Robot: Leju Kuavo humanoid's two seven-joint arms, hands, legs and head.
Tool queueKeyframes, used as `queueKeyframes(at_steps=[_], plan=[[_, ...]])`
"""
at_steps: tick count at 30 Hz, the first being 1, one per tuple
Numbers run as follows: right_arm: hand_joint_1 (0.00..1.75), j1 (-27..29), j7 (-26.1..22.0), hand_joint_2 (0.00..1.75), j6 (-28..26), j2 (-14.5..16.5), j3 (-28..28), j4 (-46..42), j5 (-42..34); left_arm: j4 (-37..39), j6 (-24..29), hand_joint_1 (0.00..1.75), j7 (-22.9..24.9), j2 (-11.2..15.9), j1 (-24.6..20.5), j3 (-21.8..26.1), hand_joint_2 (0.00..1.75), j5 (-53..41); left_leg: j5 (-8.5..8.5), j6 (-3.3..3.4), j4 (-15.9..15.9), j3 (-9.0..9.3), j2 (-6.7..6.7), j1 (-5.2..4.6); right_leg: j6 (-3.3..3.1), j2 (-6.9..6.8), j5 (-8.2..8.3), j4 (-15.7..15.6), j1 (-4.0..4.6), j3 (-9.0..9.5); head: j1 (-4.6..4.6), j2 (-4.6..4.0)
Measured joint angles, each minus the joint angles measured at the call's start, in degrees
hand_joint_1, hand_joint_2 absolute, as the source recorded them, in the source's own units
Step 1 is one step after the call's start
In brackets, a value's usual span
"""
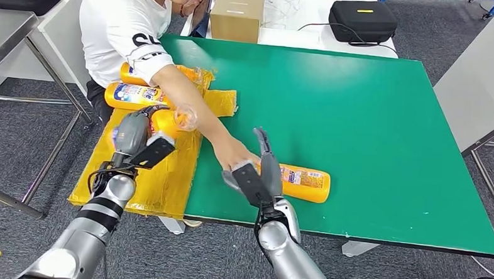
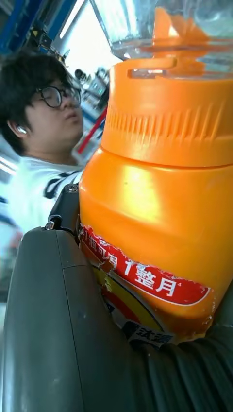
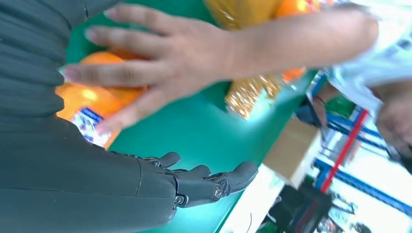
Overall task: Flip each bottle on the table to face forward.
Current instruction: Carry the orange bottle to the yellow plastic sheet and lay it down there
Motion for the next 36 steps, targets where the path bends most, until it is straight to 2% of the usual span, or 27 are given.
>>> queueKeyframes(at_steps=[6, 12, 17, 23, 27, 36], plan=[[0.00, 2.0, -1.5, 1.75, 0.9, -0.8, -1.9, -5.5, -4.4, 9.4, 4.3, 1.75, 3.0, 2.8, -3.0, -2.5, 1.75, -12.6, 0.01, -0.01, 0.0, 0.01, 0.04, 0.00, 0.00, 0.01, 0.00, 0.0, 0.00, 0.00, -0.01, 0.00], [0.00, 2.8, -3.0, 1.75, 2.8, -2.1, -2.8, -9.5, -6.7, 19.9, -3.1, 1.75, 8.6, 7.4, -6.1, -10.5, 1.75, -28.2, 0.00, -0.01, 0.0, 0.01, 0.03, 0.00, -0.01, 0.01, 0.00, 0.0, -0.01, -0.01, 0.01, 0.00], [0.00, 2.8, -3.0, 1.75, 3.5, -2.5, -2.9, -10.7, -7.0, 24.2, -5.0, 1.75, 8.7, 8.9, -9.1, -15.1, 1.75, -29.8, -0.01, -0.01, 0.0, 0.08, -0.04, 0.00, -0.02, -0.01, -0.01, 0.0, 0.00, 0.10, 0.00, 0.00], [0.00, 2.8, -3.1, 1.75, 4.3, -2.8, -3.0, -11.1, -6.9, 25.9, -3.6, 1.74, 7.0, 9.0, -9.8, -16.7, 1.75, -28.7, 0.01, -0.02, 0.0, 0.20, 0.01, 0.00, -0.03, 0.00, 0.02, 0.0, 0.00, 0.17, 0.00, 0.00], [0.00, 2.8, -3.1, 1.75, 4.7, -2.8, -2.9, -11.1, -6.9, 26.4, -1.4, 0.02, 5.9, 9.0, -9.6, -16.9, 1.75, -27.7, 0.01, -0.03, 0.0, 0.22, 0.00, 0.01, -0.03, -0.01, 0.02, 0.0, 0.00, 0.20, 0.00, 0.00], [0.00, 2.5, -1.7, 1.75, 5.4, -2.8, -2.5, -10.9, -5.4, 26.7, 1.4, 0.00, 4.0, 8.7, -8.9, -16.3, 1.75, -24.2, 0.01, -0.02, 0.0, 0.20, -0.01, -0.01, -0.03, -0.01, 0.01, 0.0, -0.01, 0.20, 0.00, 0.00]])
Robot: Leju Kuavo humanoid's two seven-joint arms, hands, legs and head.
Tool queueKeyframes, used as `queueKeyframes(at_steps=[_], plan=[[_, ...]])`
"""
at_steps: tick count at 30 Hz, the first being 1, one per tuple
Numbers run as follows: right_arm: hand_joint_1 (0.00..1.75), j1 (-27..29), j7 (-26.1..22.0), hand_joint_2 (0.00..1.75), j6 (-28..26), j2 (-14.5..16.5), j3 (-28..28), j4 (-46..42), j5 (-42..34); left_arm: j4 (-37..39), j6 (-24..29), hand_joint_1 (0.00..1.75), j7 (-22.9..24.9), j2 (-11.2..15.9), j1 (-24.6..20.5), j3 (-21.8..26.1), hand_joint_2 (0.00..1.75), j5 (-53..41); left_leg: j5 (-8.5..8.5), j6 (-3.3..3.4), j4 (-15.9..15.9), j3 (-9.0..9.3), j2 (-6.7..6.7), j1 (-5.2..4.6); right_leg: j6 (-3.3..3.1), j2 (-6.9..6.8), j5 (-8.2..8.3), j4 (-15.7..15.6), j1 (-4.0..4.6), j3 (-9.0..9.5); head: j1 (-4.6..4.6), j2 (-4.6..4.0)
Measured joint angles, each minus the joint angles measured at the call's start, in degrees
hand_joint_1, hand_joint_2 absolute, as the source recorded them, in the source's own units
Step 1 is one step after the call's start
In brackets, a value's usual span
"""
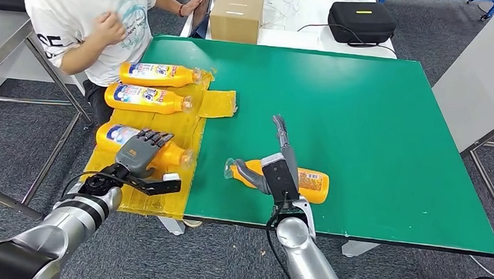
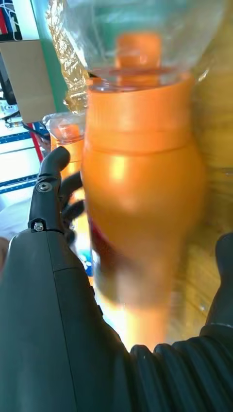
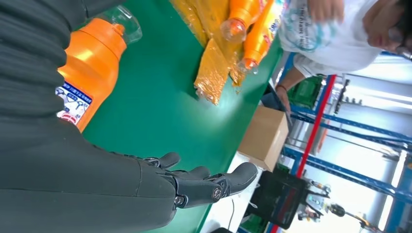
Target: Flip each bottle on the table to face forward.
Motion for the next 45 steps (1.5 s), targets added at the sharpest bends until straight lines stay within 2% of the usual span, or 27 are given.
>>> queueKeyframes(at_steps=[17, 20, 25, 27, 31, 34, 39, 45], plan=[[0.00, -2.2, 3.2, 1.75, 3.1, -0.6, 0.7, 4.1, 3.1, 0.0, -2.4, 0.00, -3.2, -1.0, 0.3, 1.3, 1.75, 2.7, 0.00, 0.00, 0.0, 0.00, -0.06, 0.00, 0.00, -0.01, 0.00, 0.0, 0.00, 0.03, 0.00, 0.00], [0.00, -2.6, 4.5, 1.75, 3.2, -0.9, 0.7, 5.2, 5.0, -0.3, -2.5, 0.00, -5.4, -1.3, 0.8, 2.2, 1.75, 6.0, 0.00, 0.00, 0.0, 0.00, -0.07, 0.00, 0.00, -0.01, 0.00, 0.0, 0.00, 0.03, 0.00, 0.00], [0.00, -3.4, 8.9, 1.75, 1.2, -2.1, 0.7, 7.8, 11.1, -4.1, -3.2, 0.00, -13.4, -2.5, 4.8, 7.2, 1.75, 18.8, 0.00, 0.00, 0.0, -0.01, -0.03, -0.01, 0.01, 0.00, 0.00, 0.0, 0.00, -0.01, 0.00, 0.00], [0.00, -3.6, 10.8, 1.75, 0.6, -2.9, 0.7, 8.9, 13.7, -7.7, -5.3, 0.00, -15.8, -3.2, 7.4, 9.9, 1.75, 24.8, -0.01, 0.01, 0.0, -0.03, -0.03, -0.01, 0.01, 0.00, 0.00, 0.0, -0.01, -0.03, 0.01, 0.00], [0.00, -3.5, 14.6, 1.75, 0.7, -5.2, 0.6, 10.1, 19.0, -18.4, -11.3, 0.00, -16.9, -4.6, 13.0, 14.1, 1.75, 37.2, -0.04, 0.02, 0.0, -0.08, -0.02, -0.02, 0.02, 0.00, -0.01, 0.0, -0.01, -0.09, 0.00, 0.00], [0.00, -2.9, 16.2, 1.75, 0.9, -6.7, 0.5, 10.4, 21.1, -24.1, -14.0, 0.00, -17.0, -5.7, 15.6, 16.6, 1.75, 40.9, -0.05, 0.02, 0.0, -0.13, -0.06, -0.02, 0.03, 0.00, -0.03, 0.0, -0.01, -0.11, -0.01, 0.00], [0.00, -2.3, 17.3, 1.75, 1.2, -7.9, 0.3, 10.5, 22.6, -29.0, -16.1, 0.00, -17.1, -6.8, 17.5, 18.7, 1.75, 42.8, -0.05, 0.01, 0.0, -0.13, -0.05, -0.01, 0.03, 0.00, -0.02, 0.0, 0.00, -0.13, -0.02, 0.00], [0.00, 0.3, 22.2, 1.75, 3.6, -10.3, -0.1, 9.0, 29.4, -31.0, -25.0, 0.00, -17.1, -9.7, 18.3, 22.5, 1.75, 49.9, -0.04, 0.02, 0.0, -0.14, -0.12, -0.02, 0.03, -0.02, -0.02, 0.0, -0.01, -0.10, -0.01, 0.00]])
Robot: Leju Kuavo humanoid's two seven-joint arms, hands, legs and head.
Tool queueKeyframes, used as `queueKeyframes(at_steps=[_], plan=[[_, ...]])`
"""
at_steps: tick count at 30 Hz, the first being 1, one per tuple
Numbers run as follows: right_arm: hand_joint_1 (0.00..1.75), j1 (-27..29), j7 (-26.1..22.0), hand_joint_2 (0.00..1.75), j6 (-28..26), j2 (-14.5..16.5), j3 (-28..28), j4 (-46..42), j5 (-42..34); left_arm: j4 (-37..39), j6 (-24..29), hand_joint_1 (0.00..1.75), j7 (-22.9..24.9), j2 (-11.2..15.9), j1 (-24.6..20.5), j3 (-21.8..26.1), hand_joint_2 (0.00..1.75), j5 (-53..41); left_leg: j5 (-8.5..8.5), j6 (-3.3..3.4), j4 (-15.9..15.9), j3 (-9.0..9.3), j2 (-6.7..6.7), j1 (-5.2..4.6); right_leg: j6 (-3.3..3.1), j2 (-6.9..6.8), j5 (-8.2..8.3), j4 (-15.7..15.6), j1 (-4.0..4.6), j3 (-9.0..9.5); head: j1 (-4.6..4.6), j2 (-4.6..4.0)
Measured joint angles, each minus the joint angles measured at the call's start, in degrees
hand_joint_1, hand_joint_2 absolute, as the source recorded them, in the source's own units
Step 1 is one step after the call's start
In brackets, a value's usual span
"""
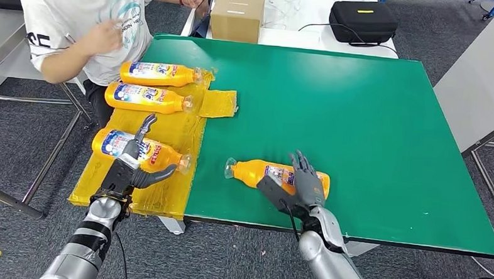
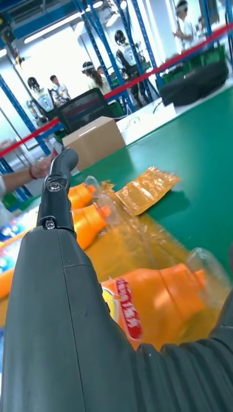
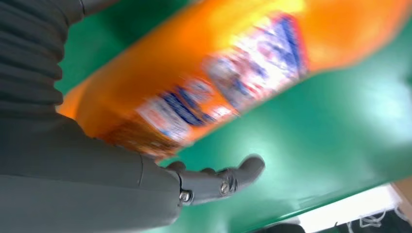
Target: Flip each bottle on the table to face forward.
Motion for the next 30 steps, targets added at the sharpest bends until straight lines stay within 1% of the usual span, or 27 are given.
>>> queueKeyframes(at_steps=[4, 8, 9, 10, 12, 13, 14, 17, 22, 27, 30], plan=[[0.00, 1.9, 2.7, 1.75, 3.8, -2.6, -0.6, -2.8, 4.3, 0.0, -3.0, 0.00, 0.0, -1.8, 0.0, 1.5, 1.75, 1.5, -0.01, 0.01, 0.0, 0.00, 0.00, -0.01, 0.01, 0.00, 0.00, -0.1, -0.01, 0.04, 0.01, 0.00], [0.00, 2.6, 5.4, 1.75, 9.5, -5.6, -1.0, -5.5, 7.3, 0.0, -5.1, 0.00, 0.0, -2.8, 0.0, 2.1, 1.75, 3.0, -0.02, 0.02, 0.0, 0.09, 0.00, -0.01, 0.02, 0.01, 0.01, -0.1, -0.01, 0.11, 0.00, 0.00], [0.34, 2.7, 6.0, 1.75, 11.0, -6.3, -1.0, -5.9, 7.8, 0.0, -5.5, 0.00, 0.0, -2.9, 0.0, 2.1, 1.75, 3.2, -0.02, 0.02, 0.0, 0.11, 0.00, -0.01, 0.02, 0.00, 0.01, -0.1, -0.01, 0.14, -0.01, 0.00], [0.74, 2.8, 6.4, 1.75, 12.2, -7.0, -1.0, -6.3, 8.2, 0.0, -5.9, 0.00, 0.0, -3.1, 0.0, 2.1, 1.75, 3.5, -0.02, 0.02, 0.0, 0.14, -0.01, -0.01, 0.02, 0.00, 0.01, -0.1, -0.01, 0.17, 0.00, 0.00], [1.61, 3.0, 6.8, 1.75, 13.9, -8.3, -1.1, -6.7, 8.7, 0.0, -6.6, 0.00, 0.0, -3.3, 0.0, 2.2, 1.75, 3.8, -0.02, 0.02, 0.0, 0.18, -0.02, -0.01, 0.03, 0.01, 0.01, -0.1, -0.01, 0.22, 0.00, 0.00], [1.71, 3.0, 6.9, 1.75, 14.4, -8.9, -1.1, -6.9, 8.8, 0.0, -6.8, 0.00, 0.0, -3.3, -0.1, 2.2, 1.75, 4.0, -0.02, 0.02, 0.0, 0.20, -0.01, -0.01, 0.03, 0.01, 0.02, -0.1, -0.01, 0.23, 0.00, 0.00], [1.75, 3.0, 6.9, 1.75, 14.9, -9.4, -1.1, -7.1, 8.9, 0.0, -7.1, 0.00, 0.0, -3.4, -0.1, 2.2, 1.75, 4.2, -0.02, 0.02, 0.0, 0.21, 0.00, -0.01, 0.03, 0.02, 0.02, -0.1, 0.00, 0.23, 0.00, 0.00], [1.75, 3.0, 6.9, 1.75, 16.1, -10.5, -1.1, -7.5, 8.8, 0.0, -7.7, 0.00, 0.0, -3.6, -0.2, 2.3, 1.75, 4.7, -0.02, 0.02, 0.0, 0.25, 0.02, 0.00, 0.03, 0.02, 0.02, -0.1, 0.01, 0.26, -0.01, 0.00], [1.75, 2.9, 6.6, 1.75, 17.0, -11.5, -1.0, -8.0, 8.2, 0.0, -8.3, 0.00, 0.0, -3.8, -0.2, 2.5, 1.75, 5.1, -0.01, 0.02, 0.0, 0.26, -0.01, 0.01, 0.02, 0.01, 0.01, -0.1, 0.01, 0.31, -0.01, 0.00], [1.75, 2.1, 4.4, 1.75, 19.1, -12.4, -1.1, -8.0, 4.3, 0.3, -10.2, 0.00, 0.0, -3.9, -0.8, 2.6, 1.75, 6.4, -0.01, 0.02, 0.0, 0.27, 0.00, 0.00, 0.03, 0.01, 0.01, -0.1, 0.00, 0.33, 0.01, 0.00], [1.75, 1.5, 2.3, 1.75, 18.9, -12.6, -1.1, -7.5, 0.8, 0.8, -11.4, 0.00, 0.0, -3.9, -1.4, 2.6, 1.75, 7.6, -0.02, 0.02, 0.0, 0.27, 0.01, 0.00, 0.04, 0.02, 0.03, -0.1, 0.00, 0.34, 0.01, 0.00]])
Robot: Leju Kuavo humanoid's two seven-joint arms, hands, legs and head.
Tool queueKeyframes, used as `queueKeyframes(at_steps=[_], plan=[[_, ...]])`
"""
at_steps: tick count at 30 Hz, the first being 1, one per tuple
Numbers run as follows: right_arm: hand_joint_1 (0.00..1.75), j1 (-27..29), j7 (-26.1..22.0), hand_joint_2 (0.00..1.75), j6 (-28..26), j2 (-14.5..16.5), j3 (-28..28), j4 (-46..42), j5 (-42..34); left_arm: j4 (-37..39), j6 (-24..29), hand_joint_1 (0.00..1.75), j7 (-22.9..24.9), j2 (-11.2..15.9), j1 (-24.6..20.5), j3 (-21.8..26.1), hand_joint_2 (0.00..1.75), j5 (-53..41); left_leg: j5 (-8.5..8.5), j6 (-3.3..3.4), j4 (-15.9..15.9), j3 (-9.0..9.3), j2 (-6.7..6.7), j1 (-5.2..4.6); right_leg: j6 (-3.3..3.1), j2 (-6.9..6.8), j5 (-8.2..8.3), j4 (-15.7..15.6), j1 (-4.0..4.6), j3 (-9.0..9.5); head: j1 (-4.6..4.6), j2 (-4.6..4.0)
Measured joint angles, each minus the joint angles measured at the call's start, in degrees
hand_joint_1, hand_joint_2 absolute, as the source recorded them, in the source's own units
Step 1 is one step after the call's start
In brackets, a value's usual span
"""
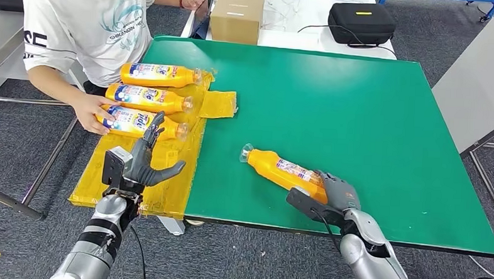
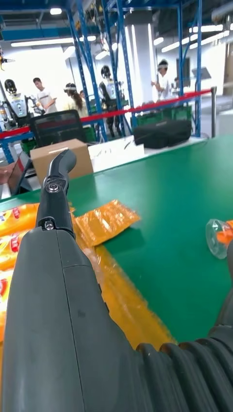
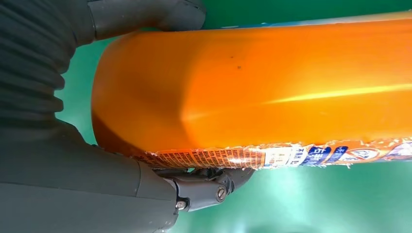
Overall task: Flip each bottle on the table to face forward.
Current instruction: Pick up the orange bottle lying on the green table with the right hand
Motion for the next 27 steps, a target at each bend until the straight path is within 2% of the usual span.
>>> queueKeyframes(at_steps=[7, 10, 13, 15, 20, 27], plan=[[1.75, -0.3, -2.0, 1.75, -2.4, 0.4, 0.0, 1.0, -2.9, 0.8, -0.5, 0.00, 0.0, -0.1, -0.8, 0.0, 1.75, 0.9, 0.00, -0.01, 0.0, 0.02, 0.04, 0.02, 0.00, 0.01, 0.01, 0.0, 0.02, -0.01, -0.02, 0.00], [1.75, 0.3, -3.9, 1.75, -7.7, 1.9, -0.5, 1.1, -4.8, 1.5, 0.9, 0.00, 0.0, -0.3, -1.1, 0.1, 1.75, 0.9, 0.01, -0.01, 0.0, -0.01, 0.03, 0.02, 0.00, 0.01, 0.00, 0.0, 0.03, -0.03, -0.01, 0.00], [1.75, 1.7, -6.8, 1.75, -15.8, 6.1, -1.1, 0.8, -6.5, 2.5, 2.4, 0.00, 0.9, -1.0, -1.7, 0.3, 1.75, 0.9, 0.01, -0.01, 0.0, -0.07, 0.03, 0.03, -0.01, 0.01, 0.00, 0.1, 0.03, -0.12, -0.02, 0.00], [1.75, 2.2, -8.2, 1.75, -19.3, 9.0, -1.1, 0.5, -7.2, 3.1, 3.1, 0.00, 1.8, -1.5, -2.1, 0.3, 1.75, 0.8, 0.01, -0.02, 0.0, -0.09, 0.05, 0.03, -0.02, 0.01, -0.01, 0.1, 0.03, -0.17, -0.02, 0.00], [1.75, 2.1, -12.5, 1.75, -24.9, 15.2, -0.9, 0.9, -10.3, 4.7, 1.9, 0.00, 5.1, -3.4, -3.3, 0.1, 1.75, 1.8, 0.02, -0.02, 0.0, -0.24, -0.01, 0.03, -0.03, -0.01, -0.03, 0.1, 0.02, -0.25, -0.01, 0.00], [1.75, -2.9, -17.1, 1.75, -27.3, 21.7, 0.7, 7.9, -17.0, 6.0, -6.9, 0.00, 11.5, -5.1, -4.6, -3.4, 1.75, 9.8, 0.03, 0.00, 0.0, -0.28, 0.01, 0.01, -0.01, -0.01, 0.00, 0.1, 0.00, -0.29, -0.01, 0.00]])
